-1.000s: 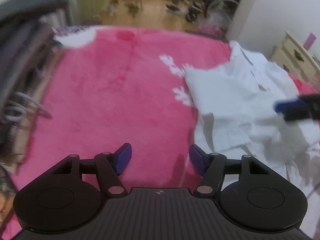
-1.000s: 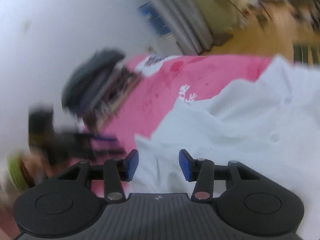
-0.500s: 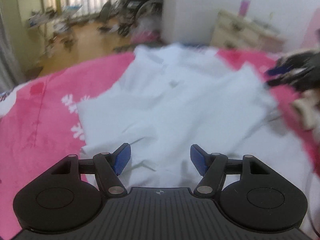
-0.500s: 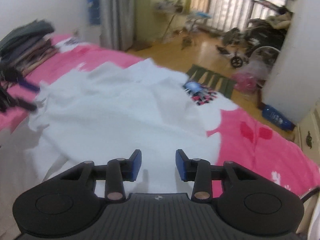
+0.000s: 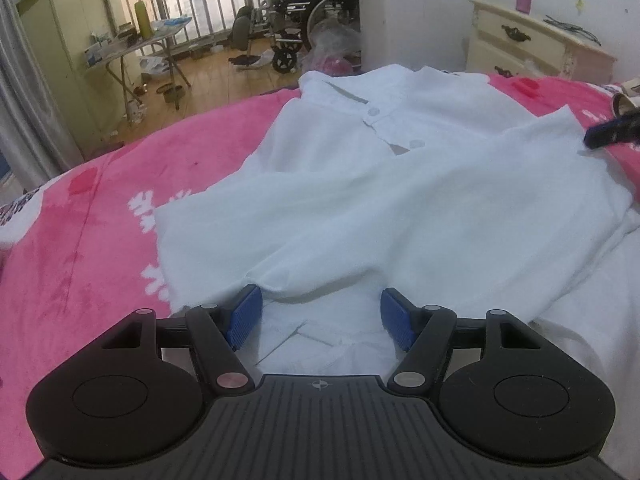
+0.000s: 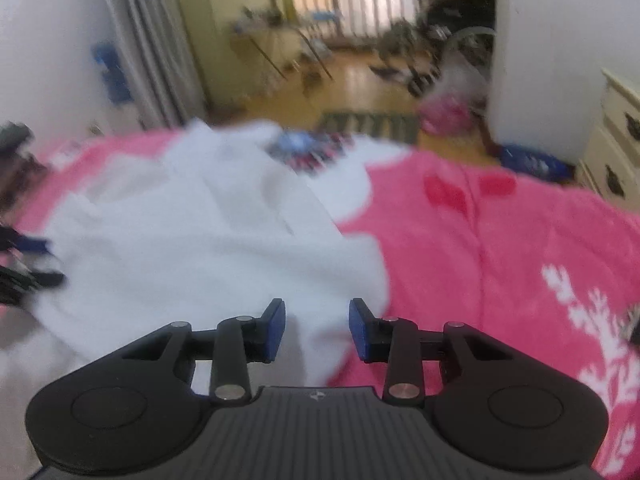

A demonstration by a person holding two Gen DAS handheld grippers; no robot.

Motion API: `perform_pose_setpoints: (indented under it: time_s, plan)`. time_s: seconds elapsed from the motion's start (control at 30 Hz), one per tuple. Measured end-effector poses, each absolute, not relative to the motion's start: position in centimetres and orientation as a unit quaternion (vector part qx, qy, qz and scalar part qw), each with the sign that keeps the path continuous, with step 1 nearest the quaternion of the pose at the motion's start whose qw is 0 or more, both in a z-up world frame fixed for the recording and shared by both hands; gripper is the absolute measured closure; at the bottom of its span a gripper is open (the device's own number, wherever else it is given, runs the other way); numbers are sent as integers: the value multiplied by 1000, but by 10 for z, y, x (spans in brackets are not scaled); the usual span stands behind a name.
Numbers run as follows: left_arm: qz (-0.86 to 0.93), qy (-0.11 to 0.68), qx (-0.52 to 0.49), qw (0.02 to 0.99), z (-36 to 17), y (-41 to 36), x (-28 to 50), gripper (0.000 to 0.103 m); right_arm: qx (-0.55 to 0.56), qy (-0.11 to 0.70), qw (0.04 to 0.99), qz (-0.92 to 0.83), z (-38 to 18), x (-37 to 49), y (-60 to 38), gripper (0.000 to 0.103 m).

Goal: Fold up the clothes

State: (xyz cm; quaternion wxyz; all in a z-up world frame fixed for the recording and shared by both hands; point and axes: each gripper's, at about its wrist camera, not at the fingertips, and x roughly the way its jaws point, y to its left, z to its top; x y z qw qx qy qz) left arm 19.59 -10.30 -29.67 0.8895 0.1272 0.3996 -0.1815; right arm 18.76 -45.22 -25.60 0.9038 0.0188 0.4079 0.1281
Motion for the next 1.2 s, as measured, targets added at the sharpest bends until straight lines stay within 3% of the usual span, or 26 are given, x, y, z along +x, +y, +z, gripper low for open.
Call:
perform_pose_setpoints:
  time_s: [0.2, 0.43, 0.53, 0.57, 0.73, 0.87, 0.97, 1.1, 1.2]
  plan:
    - [-180, 401, 98, 893, -287, -96, 194, 36, 15, 453, 886, 96, -272, 196, -448, 65]
    - [-206, 397, 39, 894, -241, -72, 221, 35, 15, 397, 906, 146, -201, 205, -428, 64]
    - [-199, 417, 29, 886, -231, -81, 281, 22, 17, 397, 898, 187, -194, 240, -398, 64]
    - [-196, 424, 26, 884, -227, -85, 302, 21, 10, 400, 896, 194, -196, 259, -384, 64]
    - [-156, 458, -69, 873, -240, -100, 395, 21, 49, 415, 885, 206, -214, 340, -355, 64]
    - [-141, 451, -132, 871, -265, -107, 427, 21, 104, 435, 868, 216, -232, 377, -348, 64]
    - [-129, 483, -137, 855, -290, -114, 445, 22, 114, 446, 860, 219, -244, 389, -347, 63]
    - [-142, 469, -138, 861, -298, -119, 450, 23, 141, 461, 841, 245, -256, 396, -352, 64]
    - [-158, 458, -142, 863, -295, -121, 452, 31, 149, 466, 836, 248, -265, 395, -352, 64]
